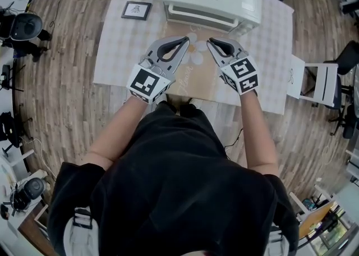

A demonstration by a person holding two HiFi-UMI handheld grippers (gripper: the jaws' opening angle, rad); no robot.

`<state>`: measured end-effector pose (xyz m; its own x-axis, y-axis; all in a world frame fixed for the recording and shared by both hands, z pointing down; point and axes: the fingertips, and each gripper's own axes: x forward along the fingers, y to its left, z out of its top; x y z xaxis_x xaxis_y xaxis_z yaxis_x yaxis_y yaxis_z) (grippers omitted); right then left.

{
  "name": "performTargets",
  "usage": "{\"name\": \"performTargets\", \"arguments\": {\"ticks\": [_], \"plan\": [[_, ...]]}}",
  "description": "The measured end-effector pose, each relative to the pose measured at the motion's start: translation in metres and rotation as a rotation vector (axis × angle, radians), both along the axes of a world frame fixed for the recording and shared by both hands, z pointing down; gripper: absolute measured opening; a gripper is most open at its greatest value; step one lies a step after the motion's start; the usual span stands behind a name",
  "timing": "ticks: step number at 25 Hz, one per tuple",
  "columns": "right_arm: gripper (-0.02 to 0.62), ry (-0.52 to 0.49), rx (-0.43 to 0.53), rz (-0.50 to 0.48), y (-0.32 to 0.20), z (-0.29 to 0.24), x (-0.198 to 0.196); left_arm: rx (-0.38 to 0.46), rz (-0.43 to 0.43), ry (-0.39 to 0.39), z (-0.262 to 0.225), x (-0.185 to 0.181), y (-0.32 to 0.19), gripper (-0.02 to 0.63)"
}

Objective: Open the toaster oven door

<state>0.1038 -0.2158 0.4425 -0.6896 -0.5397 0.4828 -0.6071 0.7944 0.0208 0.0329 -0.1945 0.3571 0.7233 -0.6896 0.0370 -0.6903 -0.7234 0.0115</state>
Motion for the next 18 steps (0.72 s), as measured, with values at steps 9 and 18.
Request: {"name": "performTargets", "arguments": {"ticks": [9, 18], "plan": [[0.049, 0.125, 0.030, -0.033, -0.021, 0.008, -0.007, -0.015, 0.008, -0.002, 0.013, -0.003, -0.011, 0.012], [0.124, 0.295, -0.008, -0.082, -0.049, 0.032, 0.002, -0.022, 0.010, -0.008, 0.017, -0.008, -0.018, 0.014]]}}
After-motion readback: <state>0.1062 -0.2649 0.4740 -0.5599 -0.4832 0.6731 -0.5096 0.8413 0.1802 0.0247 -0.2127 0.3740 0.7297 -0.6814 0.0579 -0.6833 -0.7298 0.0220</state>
